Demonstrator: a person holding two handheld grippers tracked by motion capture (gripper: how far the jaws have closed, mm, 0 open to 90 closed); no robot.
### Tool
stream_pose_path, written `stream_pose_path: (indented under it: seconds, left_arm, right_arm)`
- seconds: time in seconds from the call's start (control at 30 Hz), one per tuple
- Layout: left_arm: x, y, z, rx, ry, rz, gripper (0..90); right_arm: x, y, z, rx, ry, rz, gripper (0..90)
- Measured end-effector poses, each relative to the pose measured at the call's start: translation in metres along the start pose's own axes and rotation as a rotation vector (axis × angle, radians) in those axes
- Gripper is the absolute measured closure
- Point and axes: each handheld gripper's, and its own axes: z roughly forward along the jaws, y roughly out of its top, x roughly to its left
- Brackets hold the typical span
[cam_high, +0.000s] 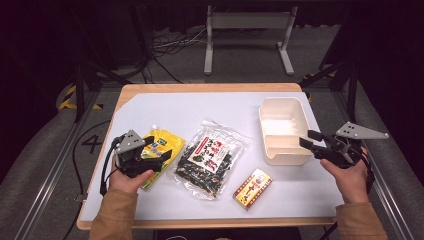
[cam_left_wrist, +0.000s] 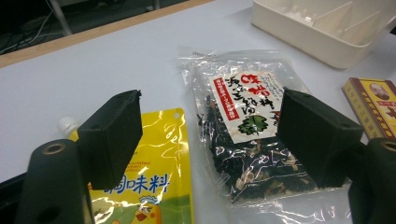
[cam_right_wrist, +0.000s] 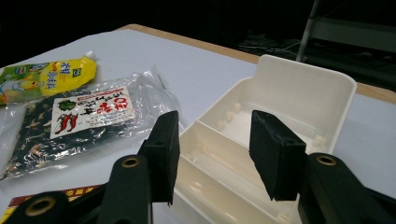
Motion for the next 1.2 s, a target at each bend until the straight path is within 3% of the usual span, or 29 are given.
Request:
stream_pose_path:
  seconds: [0.3, 0.53, 0.73, 0.93, 1.2]
  left_arm:
    - [0.001, 0.003, 0.007, 0.012, -0.011, -0.015, 22.5]
    - [0.002, 0.008, 0.019, 0.067, -0.048, -0.059, 22.1]
    - [-0.002, 0.014, 0.03, 0.117, -0.069, -0.068, 22.1]
    - [-0.003, 0.017, 0.039, 0.133, -0.082, -0.081, 22.1]
    - [0.001, 0.019, 0.057, 0.175, -0.106, -0.131, 22.1]
  right_arm:
    - [0.001, -0.001, -0.006, 0.012, -0.006, -0.01, 47.4]
    - [0.002, -0.001, -0.006, 0.015, -0.005, -0.014, 45.1]
    - [0.002, -0.003, -0.005, 0.026, 0.0, -0.009, 43.4]
    - [0.003, -0.005, -0.005, 0.04, 0.004, -0.011, 42.6]
    - [0.004, -0.01, -0.006, 0.058, 0.001, -0.005, 41.6]
